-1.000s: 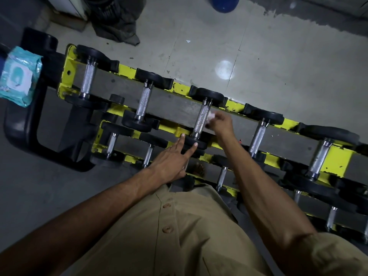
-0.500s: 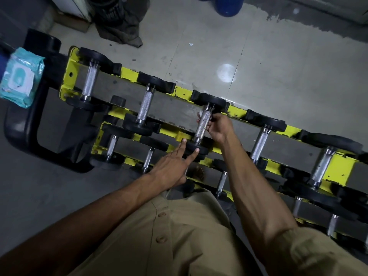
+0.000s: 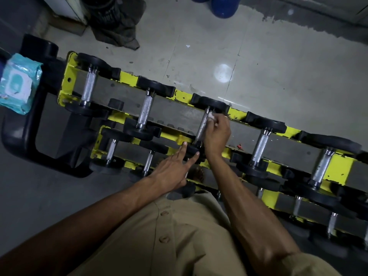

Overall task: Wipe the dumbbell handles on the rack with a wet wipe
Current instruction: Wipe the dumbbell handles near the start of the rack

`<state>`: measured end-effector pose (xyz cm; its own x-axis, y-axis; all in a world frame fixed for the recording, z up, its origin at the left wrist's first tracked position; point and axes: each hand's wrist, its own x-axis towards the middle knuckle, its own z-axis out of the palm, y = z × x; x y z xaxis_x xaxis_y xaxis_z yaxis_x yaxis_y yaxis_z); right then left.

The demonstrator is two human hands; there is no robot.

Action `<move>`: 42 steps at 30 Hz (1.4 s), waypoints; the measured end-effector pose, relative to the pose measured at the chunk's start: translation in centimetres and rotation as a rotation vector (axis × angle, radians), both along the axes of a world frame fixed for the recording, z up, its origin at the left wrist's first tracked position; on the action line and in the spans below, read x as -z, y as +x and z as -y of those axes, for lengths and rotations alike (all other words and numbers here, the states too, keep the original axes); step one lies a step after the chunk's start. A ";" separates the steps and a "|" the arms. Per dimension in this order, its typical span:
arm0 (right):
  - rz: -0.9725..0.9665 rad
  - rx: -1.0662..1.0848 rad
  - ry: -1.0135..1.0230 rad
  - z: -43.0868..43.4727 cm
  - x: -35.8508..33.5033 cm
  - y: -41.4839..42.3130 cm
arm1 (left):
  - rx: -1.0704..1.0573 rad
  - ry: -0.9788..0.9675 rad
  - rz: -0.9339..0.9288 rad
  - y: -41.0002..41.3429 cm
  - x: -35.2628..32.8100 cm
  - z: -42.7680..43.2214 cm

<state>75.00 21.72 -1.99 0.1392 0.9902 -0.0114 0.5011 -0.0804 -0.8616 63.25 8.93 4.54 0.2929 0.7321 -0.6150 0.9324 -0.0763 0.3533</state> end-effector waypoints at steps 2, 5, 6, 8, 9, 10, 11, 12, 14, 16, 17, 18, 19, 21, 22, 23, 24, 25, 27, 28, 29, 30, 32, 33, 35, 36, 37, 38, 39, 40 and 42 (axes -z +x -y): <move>0.239 -0.287 0.122 0.2 0.2 1.2 | 0.001 -0.003 0.002 -0.1 -0.1 -0.2; 0.595 -0.657 0.166 -0.1 1.0 4.1 | 0.007 -0.017 -0.004 -0.4 0.0 -0.2; 0.688 -0.781 0.207 -0.1 1.1 5.0 | 0.008 -0.020 -0.005 -0.4 0.0 -0.1; 0.828 -1.018 0.282 -0.6 1.0 6.0 | -0.002 -0.023 -0.002 -0.2 0.0 0.0; 0.879 -1.092 0.307 -1.4 0.6 6.0 | -0.010 -0.021 0.000 0.0 0.0 0.0; 0.901 -1.117 0.315 -2.5 0.1 5.8 | -0.016 -0.021 0.000 0.1 0.0 0.0; 0.904 -1.105 0.307 -3.7 -0.5 5.5 | -0.022 -0.020 -0.001 0.2 0.0 0.0; 0.900 -1.082 0.304 -4.7 -1.0 5.3 | -0.029 -0.019 -0.003 0.3 0.1 0.1; 0.930 -1.149 0.325 -5.3 -1.5 5.1 | -0.043 -0.019 -0.011 0.5 0.2 0.2; 0.950 -1.423 0.337 -4.3 -1.4 5.1 | -0.055 -0.009 -0.023 0.8 0.4 0.3; 0.950 -1.553 0.342 -3.8 -1.5 5.1 | -0.061 0.002 -0.037 1.1 0.5 0.4; 0.964 -1.607 0.347 -4.0 -1.9 4.9 | -0.066 0.014 -0.053 1.5 0.6 0.6; 0.982 -1.567 0.344 -4.8 -2.5 4.5 | -0.076 0.024 -0.071 1.9 0.8 0.7; 0.998 -1.322 0.334 -6.5 -3.5 3.9 | -0.115 0.023 -0.097 2.9 1.0 1.0; 1.004 -1.265 0.314 -6.5 -3.7 3.6 | -0.135 0.021 -0.108 3.3 1.0 1.2; 1.022 -1.310 0.282 -5.9 -3.7 3.0 | -0.150 0.022 -0.117 3.6 1.1 1.3; 1.033 -1.422 0.249 -5.0 -3.4 2.5 | -0.162 0.029 -0.120 3.9 1.3 1.4; 1.029 -1.545 0.184 -4.1 -3.5 2.0 | -0.174 0.041 -0.120 4.2 1.4 1.4; 1.066 -1.645 0.068 -3.9 -4.2 1.1 | -0.192 0.054 -0.125 4.5 1.6 1.5; 1.110 -1.628 0.082 -4.7 -4.6 0.6 | -0.196 0.049 -0.130 4.7 1.6 1.5; 1.171 -1.600 0.117 -5.6 -5.0 0.2 | -0.198 0.044 -0.136 4.8 1.7 1.6; 1.233 -1.575 0.144 -6.2 -5.3 -0.2 | -0.200 0.045 -0.141 4.8 1.8 1.7; 1.342 -1.582 0.114 -6.0 -5.5 -1.1 | -0.202 0.063 -0.146 4.8 1.9 1.7; 1.380 -1.616 0.081 -5.4 -5.8 -1.7 | -0.204 0.070 -0.145 4.9 1.9 1.7; 1.407 -1.677 -0.027 -3.8 -6.0 -2.6 | -0.207 0.076 -0.148 5.1 2.0 1.7; 1.393 -1.689 -0.074 -3.3 -5.8 -2.7 | -0.208 0.081 -0.154 5.1 2.0 1.7; 1.360 -1.694 -0.094 -3.1 -5.7 -2.6 | -0.208 0.085 -0.157 5.2 2.0 1.7; 1.312 -1.692 -0.081 -3.2 -5.3 -2.3 | -0.210 0.088 -0.155 5.2 2.1 1.6; 1.253 -1.684 -0.068 -3.6 -5.0 -1.8 | -0.213 0.086 -0.149 5.2 2.2 1.6; 1.194 -1.663 -0.059 -4.0 -4.3 -1.0 | -0.217 0.083 -0.143 5.2 2.2 1.6; 1.063 -1.603 0.008 -4.7 -3.4 0.6 | -0.221 0.074 -0.129 5.0 2.3 1.8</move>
